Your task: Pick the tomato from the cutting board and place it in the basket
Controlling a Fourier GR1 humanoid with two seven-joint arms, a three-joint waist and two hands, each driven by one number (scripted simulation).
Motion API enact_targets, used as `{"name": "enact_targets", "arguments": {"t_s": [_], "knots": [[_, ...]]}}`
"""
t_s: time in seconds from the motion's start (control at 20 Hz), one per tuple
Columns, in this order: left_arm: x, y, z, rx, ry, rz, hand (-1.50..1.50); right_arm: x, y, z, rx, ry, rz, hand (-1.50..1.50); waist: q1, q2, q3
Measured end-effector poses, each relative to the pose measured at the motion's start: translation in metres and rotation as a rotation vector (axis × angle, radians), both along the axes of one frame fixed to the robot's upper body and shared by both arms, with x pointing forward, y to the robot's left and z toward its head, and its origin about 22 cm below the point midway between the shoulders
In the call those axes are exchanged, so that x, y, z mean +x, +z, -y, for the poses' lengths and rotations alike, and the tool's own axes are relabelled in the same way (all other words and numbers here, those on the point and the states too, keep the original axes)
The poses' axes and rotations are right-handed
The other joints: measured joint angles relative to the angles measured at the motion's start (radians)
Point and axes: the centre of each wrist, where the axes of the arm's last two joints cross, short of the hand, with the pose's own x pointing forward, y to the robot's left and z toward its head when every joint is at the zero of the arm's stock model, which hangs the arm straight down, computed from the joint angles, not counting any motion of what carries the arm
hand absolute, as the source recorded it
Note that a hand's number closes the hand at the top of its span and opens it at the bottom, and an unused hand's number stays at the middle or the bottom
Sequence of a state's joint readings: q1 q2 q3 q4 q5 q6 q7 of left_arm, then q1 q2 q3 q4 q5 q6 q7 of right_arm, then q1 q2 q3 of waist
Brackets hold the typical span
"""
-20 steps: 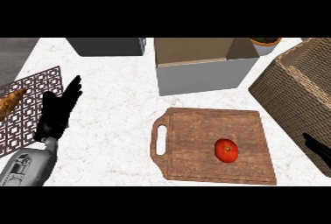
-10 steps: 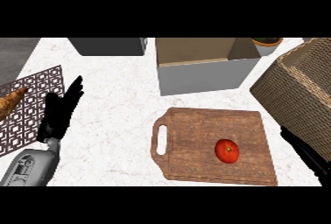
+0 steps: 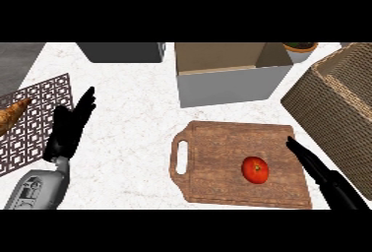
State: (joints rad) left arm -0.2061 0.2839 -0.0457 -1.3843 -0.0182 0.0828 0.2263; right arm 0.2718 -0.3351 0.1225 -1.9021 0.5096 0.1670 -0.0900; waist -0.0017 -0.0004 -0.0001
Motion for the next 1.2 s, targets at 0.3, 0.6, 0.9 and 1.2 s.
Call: {"name": "enact_targets", "arguments": {"t_s": [0.3,0.6,0.9,1.2], "knots": [[0.003,0.001,-0.006,0.000,0.003,0.002,0.00,0.011,-0.018,-0.008,-0.001,0.000,-0.002,-1.50,0.000,0.000,0.000],[0.002,-0.001,-0.009,0.002,0.005,0.003,0.00,0.021,-0.018,-0.019,0.000,0.005,-0.004,-1.50,0.000,0.000,0.000],[0.006,0.007,-0.010,0.005,0.003,0.000,0.00,0.028,-0.027,-0.029,-0.007,0.007,-0.029,-1.50,0.000,0.000,0.000],[0.004,0.004,-0.012,0.003,-0.002,-0.002,0.00,0.040,-0.040,-0.034,-0.010,0.013,-0.061,-1.50,0.001,0.000,0.000]]}}
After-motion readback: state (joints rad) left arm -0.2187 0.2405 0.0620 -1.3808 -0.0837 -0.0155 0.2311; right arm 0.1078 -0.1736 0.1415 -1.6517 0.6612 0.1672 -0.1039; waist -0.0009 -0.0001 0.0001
